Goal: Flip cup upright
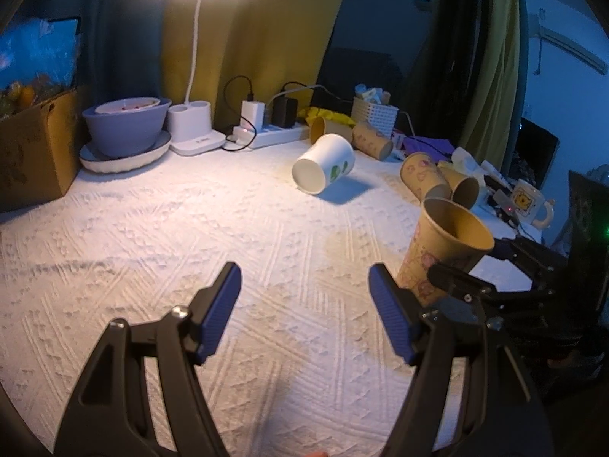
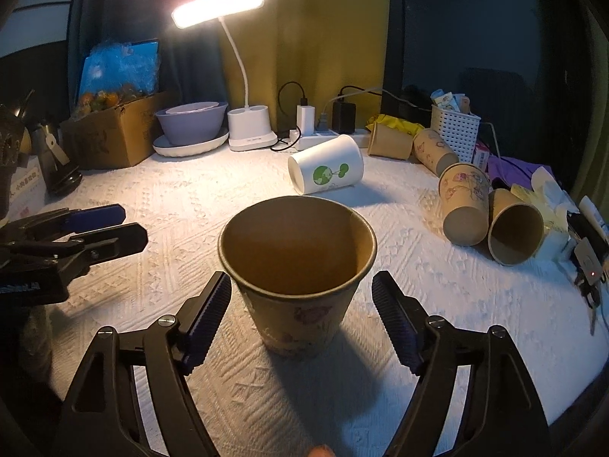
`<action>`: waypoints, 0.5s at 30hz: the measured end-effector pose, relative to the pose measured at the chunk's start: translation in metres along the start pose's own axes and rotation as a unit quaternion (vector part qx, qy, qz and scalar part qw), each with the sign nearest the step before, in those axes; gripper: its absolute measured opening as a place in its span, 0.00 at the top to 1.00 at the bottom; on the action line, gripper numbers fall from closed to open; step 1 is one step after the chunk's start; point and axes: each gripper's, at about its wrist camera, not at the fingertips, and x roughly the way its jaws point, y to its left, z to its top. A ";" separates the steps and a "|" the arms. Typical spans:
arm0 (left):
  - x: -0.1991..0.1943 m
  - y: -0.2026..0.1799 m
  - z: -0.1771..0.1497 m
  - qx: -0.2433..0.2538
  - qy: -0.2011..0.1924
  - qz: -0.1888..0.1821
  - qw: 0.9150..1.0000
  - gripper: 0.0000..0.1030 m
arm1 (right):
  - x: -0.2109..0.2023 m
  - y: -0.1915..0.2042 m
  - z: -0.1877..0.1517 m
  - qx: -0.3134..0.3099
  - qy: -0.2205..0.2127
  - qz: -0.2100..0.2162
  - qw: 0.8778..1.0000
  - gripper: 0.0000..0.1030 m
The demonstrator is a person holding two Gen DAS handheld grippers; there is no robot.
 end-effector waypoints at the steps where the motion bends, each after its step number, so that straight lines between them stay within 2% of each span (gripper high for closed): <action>1: -0.001 -0.002 0.000 0.004 -0.003 0.004 1.000 0.31 | -0.002 0.001 -0.001 0.000 0.001 -0.001 1.000 0.23; 10: -0.012 -0.022 -0.008 0.050 -0.016 0.028 0.998 0.31 | -0.022 -0.001 -0.007 0.007 0.005 -0.008 1.000 0.23; 15: -0.020 -0.029 -0.011 0.052 -0.014 0.015 0.998 0.31 | -0.033 -0.002 -0.008 0.009 0.001 -0.014 1.000 0.23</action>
